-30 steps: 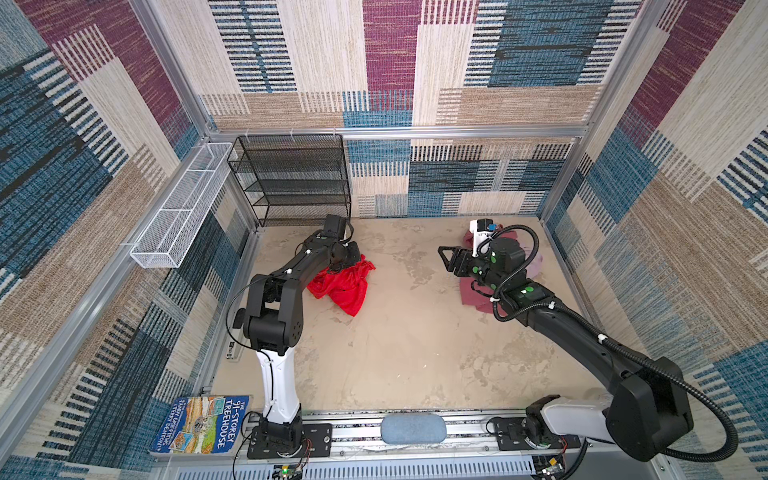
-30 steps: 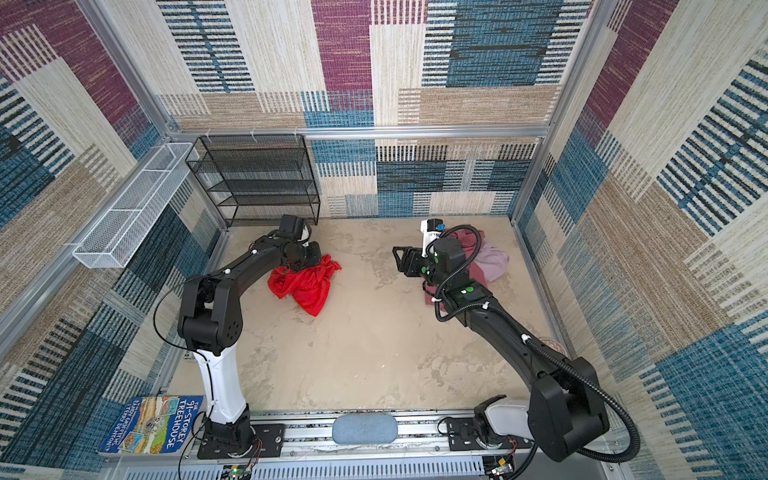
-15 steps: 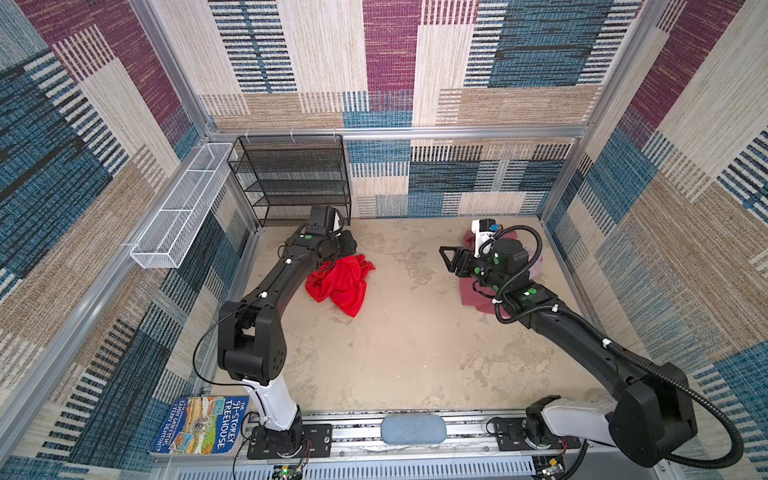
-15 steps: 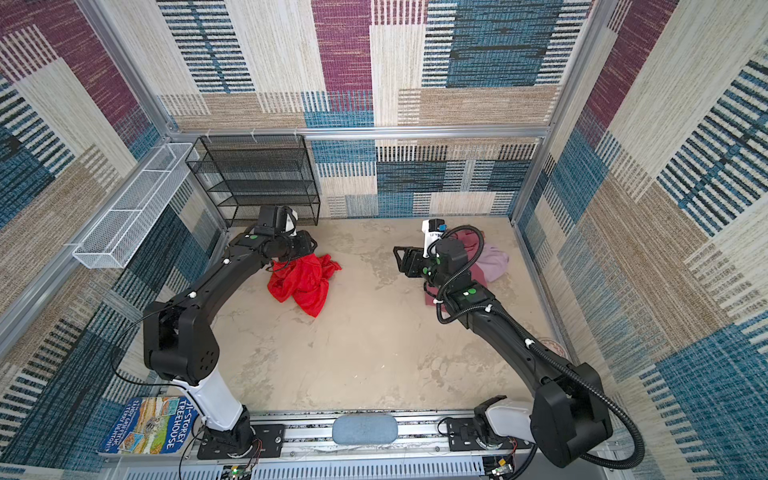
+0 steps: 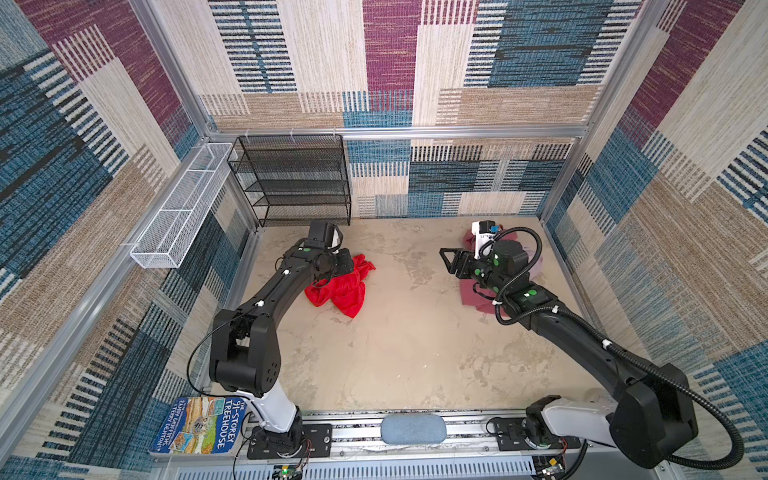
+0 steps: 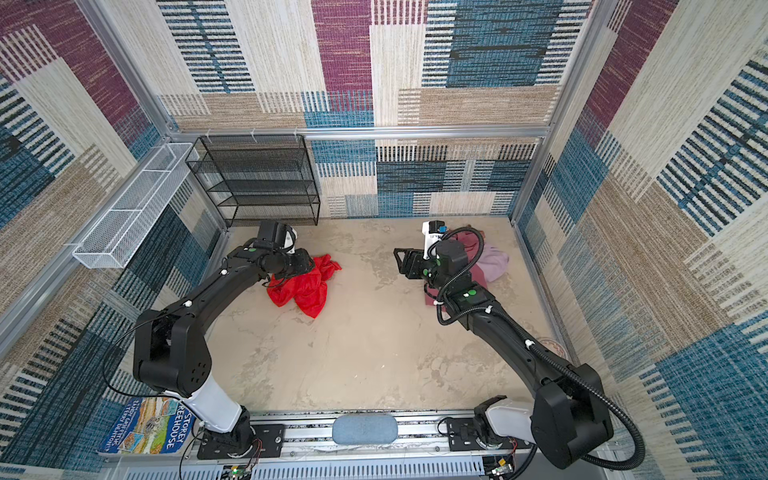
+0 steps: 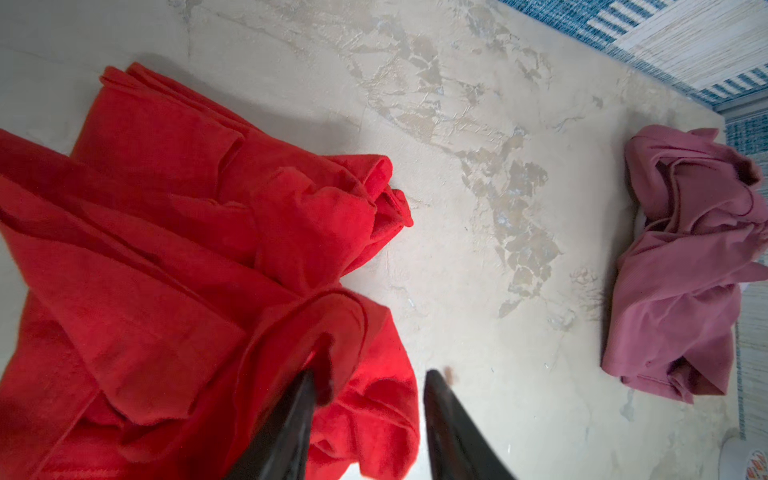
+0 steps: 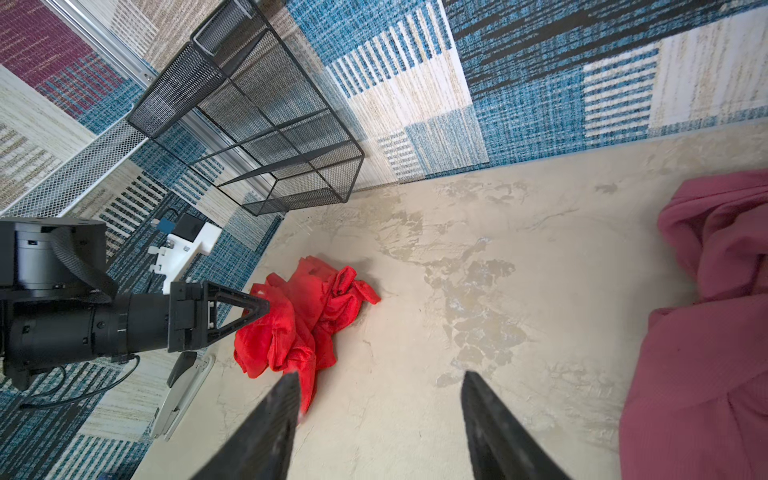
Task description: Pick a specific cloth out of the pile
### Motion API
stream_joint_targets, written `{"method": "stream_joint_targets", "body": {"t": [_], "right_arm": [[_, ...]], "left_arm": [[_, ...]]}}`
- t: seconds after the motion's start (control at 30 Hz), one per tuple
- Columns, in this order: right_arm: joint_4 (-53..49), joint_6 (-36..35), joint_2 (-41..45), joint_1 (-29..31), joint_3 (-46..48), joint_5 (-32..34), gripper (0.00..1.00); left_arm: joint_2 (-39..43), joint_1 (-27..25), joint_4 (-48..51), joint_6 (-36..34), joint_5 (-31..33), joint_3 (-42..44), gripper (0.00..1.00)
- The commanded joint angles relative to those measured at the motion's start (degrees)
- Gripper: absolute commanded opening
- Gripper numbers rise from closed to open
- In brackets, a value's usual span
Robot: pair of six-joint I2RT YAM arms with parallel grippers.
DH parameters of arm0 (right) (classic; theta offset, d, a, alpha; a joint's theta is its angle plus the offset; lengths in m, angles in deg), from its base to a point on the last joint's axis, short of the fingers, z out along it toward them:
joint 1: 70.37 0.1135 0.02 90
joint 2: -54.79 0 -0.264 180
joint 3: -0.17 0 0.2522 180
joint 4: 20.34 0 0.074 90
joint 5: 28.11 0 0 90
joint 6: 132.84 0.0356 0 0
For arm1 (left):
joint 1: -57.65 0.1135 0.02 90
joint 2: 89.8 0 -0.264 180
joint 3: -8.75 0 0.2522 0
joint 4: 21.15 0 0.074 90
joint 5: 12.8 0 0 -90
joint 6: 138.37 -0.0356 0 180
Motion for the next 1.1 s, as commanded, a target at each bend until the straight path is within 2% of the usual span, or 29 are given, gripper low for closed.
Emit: {"method": "stream_joint_targets", "body": {"t": [0.0, 0.2, 0.33, 0.5, 0.87, 1.07], "right_arm": [[1.4, 0.1, 0.5, 0.1, 0.0, 0.5, 0.65], [1.6, 0.2, 0.5, 0.0, 0.2, 0.6, 0.65], [2.0, 0.4, 0.4, 0.0, 0.5, 0.4, 0.65], [2.2, 0.4, 0.0, 0.0, 0.6, 0.3, 0.65], [1.6, 0.1, -1.1, 0.0, -0.2, 1.4, 0.65], [0.9, -0.3, -1.8, 0.0, -1.5, 2.1, 0.65]], "left_arm": [[0.2, 0.1, -1.8, -1.3, -1.2, -1.7, 0.55], [0.4, 0.1, 1.3, -1.6, -4.6, -5.9, 0.55], [1.2, -0.1, 1.4, -0.9, -6.7, -4.3, 0.52], [0.9, -0.3, -0.3, -0.5, -6.3, -0.4, 0.44], [-10.8, 0.3, -6.8, 0.8, -3.4, -2.1, 0.42], [-15.7, 3.9, -7.2, 1.6, -2.7, -4.0, 0.42]]}}
